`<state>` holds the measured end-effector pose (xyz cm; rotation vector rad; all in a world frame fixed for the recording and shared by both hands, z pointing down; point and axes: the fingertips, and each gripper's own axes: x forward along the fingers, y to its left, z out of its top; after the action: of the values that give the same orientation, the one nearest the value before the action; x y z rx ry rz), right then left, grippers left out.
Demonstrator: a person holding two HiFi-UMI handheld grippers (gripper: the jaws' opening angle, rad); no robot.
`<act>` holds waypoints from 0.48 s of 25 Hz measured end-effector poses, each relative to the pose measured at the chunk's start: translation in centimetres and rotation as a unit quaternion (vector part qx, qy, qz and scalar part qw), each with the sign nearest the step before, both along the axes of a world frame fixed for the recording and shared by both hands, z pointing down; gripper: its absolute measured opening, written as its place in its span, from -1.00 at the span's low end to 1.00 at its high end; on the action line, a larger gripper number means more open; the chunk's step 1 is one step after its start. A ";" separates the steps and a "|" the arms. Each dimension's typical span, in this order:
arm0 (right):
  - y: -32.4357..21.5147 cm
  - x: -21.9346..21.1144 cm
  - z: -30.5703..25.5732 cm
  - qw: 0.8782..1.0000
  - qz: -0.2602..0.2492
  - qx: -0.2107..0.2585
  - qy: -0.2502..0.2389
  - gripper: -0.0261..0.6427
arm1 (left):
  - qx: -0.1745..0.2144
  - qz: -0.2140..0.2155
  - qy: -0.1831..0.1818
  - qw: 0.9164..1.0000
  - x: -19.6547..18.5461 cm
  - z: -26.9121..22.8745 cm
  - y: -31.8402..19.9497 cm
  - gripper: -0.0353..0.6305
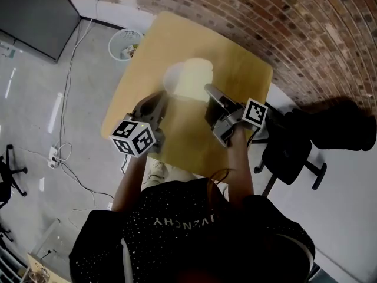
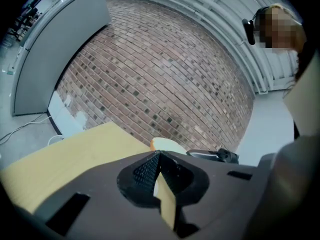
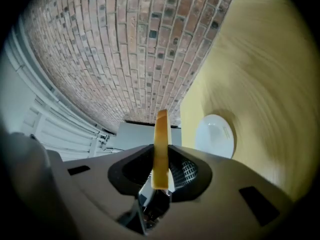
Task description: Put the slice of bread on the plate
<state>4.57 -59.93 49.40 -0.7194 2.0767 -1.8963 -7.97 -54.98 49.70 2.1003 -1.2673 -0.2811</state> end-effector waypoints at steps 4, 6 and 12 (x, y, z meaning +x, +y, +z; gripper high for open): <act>-1.9 -1.4 3.6 0.999 -0.018 -0.033 0.013 -0.63 | -0.018 -0.005 -0.003 1.000 -0.2 2.2 -2.3 -0.87; -2.5 -2.1 5.4 0.998 -0.025 -0.048 0.025 -0.63 | -0.027 -0.007 -0.007 1.000 -0.4 3.1 -2.9 -0.86; -2.9 -3.3 9.4 0.994 -0.029 -0.086 0.065 -0.63 | -0.051 -0.009 -0.009 0.999 -1.2 4.7 -2.3 -0.86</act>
<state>1.29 -62.83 58.78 -0.8493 2.0465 -2.1352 -9.14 -57.32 54.38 2.0092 -1.2857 -0.2004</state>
